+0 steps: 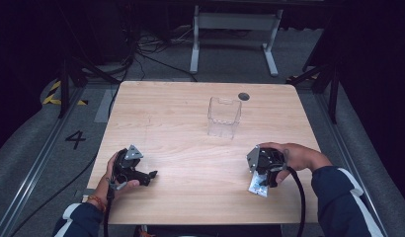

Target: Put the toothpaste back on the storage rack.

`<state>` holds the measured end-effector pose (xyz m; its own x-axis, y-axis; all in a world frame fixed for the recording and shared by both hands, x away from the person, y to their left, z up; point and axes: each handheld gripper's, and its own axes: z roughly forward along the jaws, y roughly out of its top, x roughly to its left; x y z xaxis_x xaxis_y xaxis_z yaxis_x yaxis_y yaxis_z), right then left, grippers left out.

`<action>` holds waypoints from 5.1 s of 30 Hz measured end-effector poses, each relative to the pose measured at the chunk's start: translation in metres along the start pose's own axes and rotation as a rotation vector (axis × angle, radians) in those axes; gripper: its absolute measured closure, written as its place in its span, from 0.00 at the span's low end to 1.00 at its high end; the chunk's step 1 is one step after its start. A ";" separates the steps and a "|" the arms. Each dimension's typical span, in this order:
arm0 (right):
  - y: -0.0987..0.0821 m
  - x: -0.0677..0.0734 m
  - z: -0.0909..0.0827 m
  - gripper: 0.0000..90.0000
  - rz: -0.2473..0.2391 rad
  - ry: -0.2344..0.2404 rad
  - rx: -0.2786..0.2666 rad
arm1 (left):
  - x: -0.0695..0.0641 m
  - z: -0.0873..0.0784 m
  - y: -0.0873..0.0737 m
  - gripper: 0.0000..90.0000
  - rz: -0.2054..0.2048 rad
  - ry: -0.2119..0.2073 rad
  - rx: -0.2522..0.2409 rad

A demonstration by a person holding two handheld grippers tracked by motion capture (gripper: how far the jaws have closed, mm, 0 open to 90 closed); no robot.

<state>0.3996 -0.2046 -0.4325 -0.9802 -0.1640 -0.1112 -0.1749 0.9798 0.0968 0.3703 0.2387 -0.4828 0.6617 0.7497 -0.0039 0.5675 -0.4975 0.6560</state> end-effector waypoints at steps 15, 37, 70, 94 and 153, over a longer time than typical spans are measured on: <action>0.000 -0.011 0.010 0.14 0.090 0.134 0.041 | 0.000 0.000 0.000 0.00 -0.005 -0.001 0.001; -0.008 -0.008 -0.003 0.21 0.092 0.037 0.055 | 0.000 0.000 0.000 0.00 -0.005 -0.001 0.000; -0.028 0.000 0.014 0.21 0.251 0.078 0.053 | 0.000 0.000 0.000 0.00 -0.005 -0.002 -0.002; -0.041 0.006 0.000 0.63 0.306 0.040 -0.115 | 0.000 0.000 0.000 0.01 0.007 0.001 -0.004; -0.059 0.003 -0.050 0.71 0.603 -0.312 -0.760 | 0.000 0.000 -0.001 0.01 0.000 -0.002 -0.008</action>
<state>0.4027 -0.2685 -0.3892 -0.8757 0.4766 -0.0782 0.2211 0.5395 0.8124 0.3697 0.2389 -0.4833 0.6626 0.7490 -0.0050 0.5637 -0.4943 0.6618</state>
